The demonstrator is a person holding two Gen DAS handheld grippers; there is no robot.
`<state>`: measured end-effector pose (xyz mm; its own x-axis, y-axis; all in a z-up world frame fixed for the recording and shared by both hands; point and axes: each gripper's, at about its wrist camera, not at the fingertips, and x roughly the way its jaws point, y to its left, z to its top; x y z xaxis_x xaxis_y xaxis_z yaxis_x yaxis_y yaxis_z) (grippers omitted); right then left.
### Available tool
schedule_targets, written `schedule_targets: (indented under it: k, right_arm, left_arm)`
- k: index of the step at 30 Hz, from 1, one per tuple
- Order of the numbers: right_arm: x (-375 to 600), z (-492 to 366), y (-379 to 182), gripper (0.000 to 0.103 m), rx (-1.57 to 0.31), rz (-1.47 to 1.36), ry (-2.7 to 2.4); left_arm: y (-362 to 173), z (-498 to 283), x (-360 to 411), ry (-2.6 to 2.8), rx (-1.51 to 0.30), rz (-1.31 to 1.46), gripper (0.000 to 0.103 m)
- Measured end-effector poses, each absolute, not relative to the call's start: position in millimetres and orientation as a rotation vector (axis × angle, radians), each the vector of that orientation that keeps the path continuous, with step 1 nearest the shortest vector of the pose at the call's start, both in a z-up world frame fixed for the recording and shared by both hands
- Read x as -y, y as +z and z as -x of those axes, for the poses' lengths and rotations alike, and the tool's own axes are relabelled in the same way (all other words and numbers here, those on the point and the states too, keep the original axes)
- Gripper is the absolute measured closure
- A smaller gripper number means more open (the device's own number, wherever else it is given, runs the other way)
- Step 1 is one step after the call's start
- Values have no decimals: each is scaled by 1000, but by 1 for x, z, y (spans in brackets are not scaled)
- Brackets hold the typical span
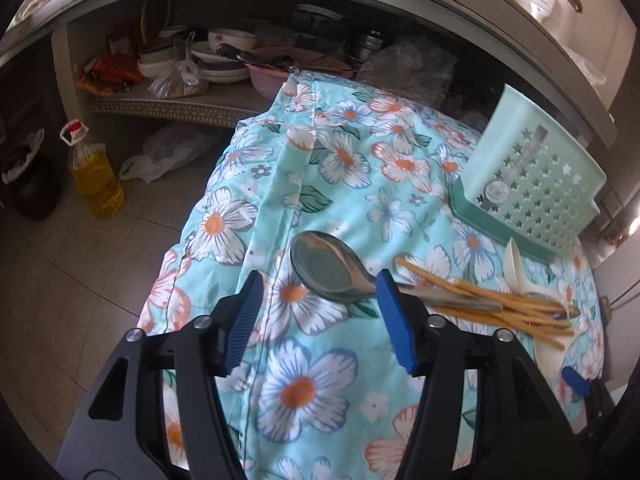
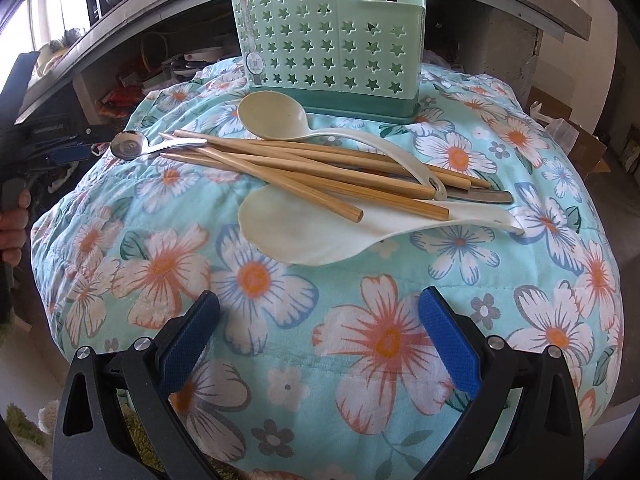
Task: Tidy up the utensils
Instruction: 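Move the left gripper to the metal spoon and grasp its handle, then lift the metal spoon with the left gripper while the right gripper grasps the cream spatula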
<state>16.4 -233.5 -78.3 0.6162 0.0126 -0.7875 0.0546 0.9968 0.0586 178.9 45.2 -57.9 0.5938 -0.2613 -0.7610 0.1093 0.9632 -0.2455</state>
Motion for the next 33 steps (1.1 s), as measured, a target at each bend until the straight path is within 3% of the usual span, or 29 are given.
schedule_targets:
  k: [4,9,14,21,33]
  right_arm:
    - [233,-17,-78,6,-907,-78,-25]
    - [233,-16,-78,6,-908,-78,-26]
    - [233,-17,-78,6,-909,-74,-29]
    - [232,-18,-79,6,-908,-76,-36]
    - [232,-22,-78,6,-925,-77,-49]
  left_arm:
    - [-70,-200,-53,-234,-932,241,65]
    - [-82,-210,-60,-278,-949,322,88]
    - [-76,-196,-63,-385,-889,423,88]
    - [-108,-204,-68,-364,-969,566,88]
    - [-97,-189,-43,-325,-907,351,90]
